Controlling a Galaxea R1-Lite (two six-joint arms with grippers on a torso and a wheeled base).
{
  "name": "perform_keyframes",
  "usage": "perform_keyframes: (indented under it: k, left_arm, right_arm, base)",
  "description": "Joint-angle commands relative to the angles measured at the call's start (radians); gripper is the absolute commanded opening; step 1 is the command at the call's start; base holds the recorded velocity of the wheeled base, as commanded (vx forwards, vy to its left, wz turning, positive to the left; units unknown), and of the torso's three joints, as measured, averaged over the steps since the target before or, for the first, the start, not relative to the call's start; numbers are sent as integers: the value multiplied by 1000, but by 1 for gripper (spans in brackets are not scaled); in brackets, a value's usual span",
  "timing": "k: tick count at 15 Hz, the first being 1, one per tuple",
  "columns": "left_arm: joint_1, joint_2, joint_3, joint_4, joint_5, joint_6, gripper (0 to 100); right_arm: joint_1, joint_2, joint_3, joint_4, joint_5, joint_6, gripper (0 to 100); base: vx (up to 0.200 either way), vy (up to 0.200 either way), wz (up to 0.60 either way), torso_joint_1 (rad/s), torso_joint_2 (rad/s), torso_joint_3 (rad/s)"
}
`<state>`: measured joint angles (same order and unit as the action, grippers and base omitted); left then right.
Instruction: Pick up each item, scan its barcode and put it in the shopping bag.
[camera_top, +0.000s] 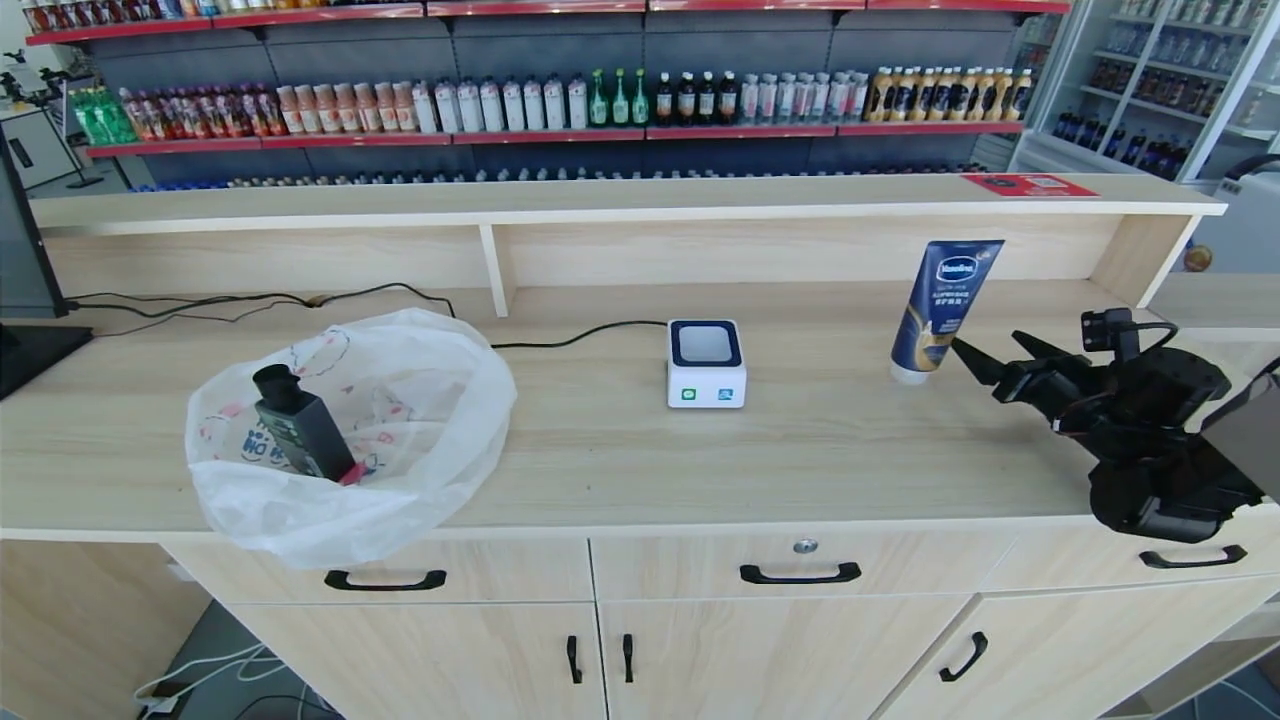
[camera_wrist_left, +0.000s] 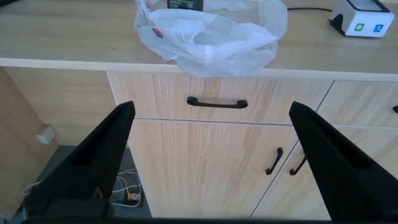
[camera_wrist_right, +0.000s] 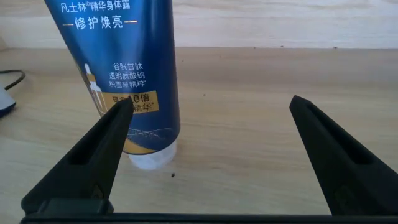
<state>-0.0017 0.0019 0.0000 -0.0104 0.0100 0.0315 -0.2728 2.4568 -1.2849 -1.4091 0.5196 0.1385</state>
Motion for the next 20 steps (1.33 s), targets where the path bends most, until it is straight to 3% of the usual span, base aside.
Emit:
perform_keyframes:
  k: [1,15,20]
  left_arm:
    - [0,0,0,0,1,1,100]
    - [0,0,0,3,1,-5,100]
    - [0,0,0,4,1,-5,100]
  right_arm:
    - [-5,22,-28,4,0,1,100]
    - [17,60,-108,41,-24,-2,100]
    - [15,67,-195,124,-35,-7,100]
  base:
    - [0,0,0,0,0,0]
    - [0,0,0,0,0,0]
    - [0,0,0,0,0,0]
